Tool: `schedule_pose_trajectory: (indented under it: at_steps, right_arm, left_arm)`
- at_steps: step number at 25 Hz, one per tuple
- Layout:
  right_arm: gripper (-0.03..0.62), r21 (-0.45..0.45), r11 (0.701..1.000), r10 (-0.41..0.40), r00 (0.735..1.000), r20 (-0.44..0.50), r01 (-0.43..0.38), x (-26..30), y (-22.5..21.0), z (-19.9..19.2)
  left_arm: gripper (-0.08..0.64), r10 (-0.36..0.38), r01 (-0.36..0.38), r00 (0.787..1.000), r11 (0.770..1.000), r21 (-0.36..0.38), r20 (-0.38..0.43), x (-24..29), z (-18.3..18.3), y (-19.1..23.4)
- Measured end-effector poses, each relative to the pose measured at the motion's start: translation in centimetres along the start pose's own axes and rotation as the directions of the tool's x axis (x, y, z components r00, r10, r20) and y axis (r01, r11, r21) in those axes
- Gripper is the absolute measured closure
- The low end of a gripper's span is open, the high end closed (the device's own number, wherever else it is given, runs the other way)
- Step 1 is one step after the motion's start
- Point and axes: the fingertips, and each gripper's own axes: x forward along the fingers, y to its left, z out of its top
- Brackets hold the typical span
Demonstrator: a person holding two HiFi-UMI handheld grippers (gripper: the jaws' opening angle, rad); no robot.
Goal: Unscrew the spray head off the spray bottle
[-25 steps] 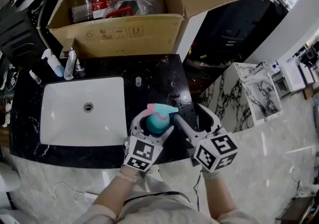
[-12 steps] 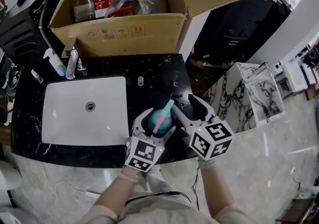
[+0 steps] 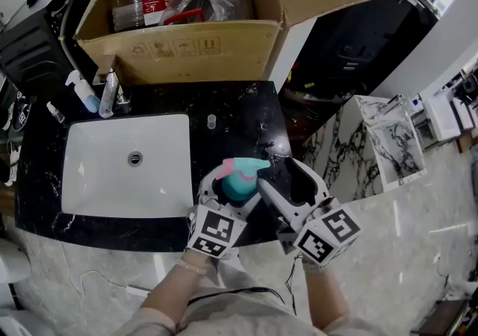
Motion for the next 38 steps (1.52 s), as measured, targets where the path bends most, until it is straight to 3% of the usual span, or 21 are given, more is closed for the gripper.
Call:
schedule_pose_trajectory:
  at_steps: [4, 8, 11, 14, 18, 21, 28, 38]
  right_arm:
    - [0.27, -0.037, 0.999, 0.034, 0.999, -0.036, -0.036, 0.7, 2.5, -0.3]
    - [0.321, -0.104, 0.995, -0.004, 1.0, 0.031, 0.008, -0.5, 4.2, 1.0]
    - [0.369, -0.12, 0.989, 0.092, 0.994, 0.053, -0.085, -1.1, 6.6, 1.8]
    - [0.38, -0.082, 0.983, 0.165, 0.986, -0.006, -0.165, -0.4, 7.9, 1.0]
    - [0.379, -0.058, 0.993, 0.099, 0.994, -0.039, -0.101, 0.0, 6.3, 0.1]
    - [0.357, -0.036, 0.995, 0.089, 0.995, -0.041, -0.091, 0.2, 5.4, -0.1]
    - [0.267, -0.045, 0.986, 0.157, 0.986, -0.059, -0.16, 2.2, 5.7, 0.0]
    - [0.228, -0.1, 0.992, 0.07, 0.99, -0.125, -0.083, 3.2, 5.5, -1.8]
  left_arm:
    - [0.193, 0.004, -0.004, 1.0, 1.0, -0.003, 0.001, 0.0, 0.0, 0.1]
    - [0.192, 0.007, -0.007, 1.0, 1.0, -0.006, 0.0, 0.0, 0.0, 0.0]
    - [0.192, 0.008, -0.008, 1.0, 1.0, -0.007, 0.003, 0.0, 0.1, 0.0]
    - [0.193, 0.011, -0.01, 1.0, 1.0, -0.012, 0.005, -0.1, 0.1, 0.0]
    - [0.192, 0.012, -0.012, 1.0, 1.0, -0.015, 0.003, 0.0, 0.1, 0.0]
    - [0.192, 0.015, -0.015, 1.0, 1.0, -0.016, 0.003, 0.0, 0.1, 0.0]
    - [0.192, 0.018, -0.018, 1.0, 1.0, -0.019, 0.008, 0.0, 0.1, 0.0]
    - [0.193, 0.02, -0.02, 1.0, 1.0, -0.02, 0.01, 0.0, 0.2, 0.1]
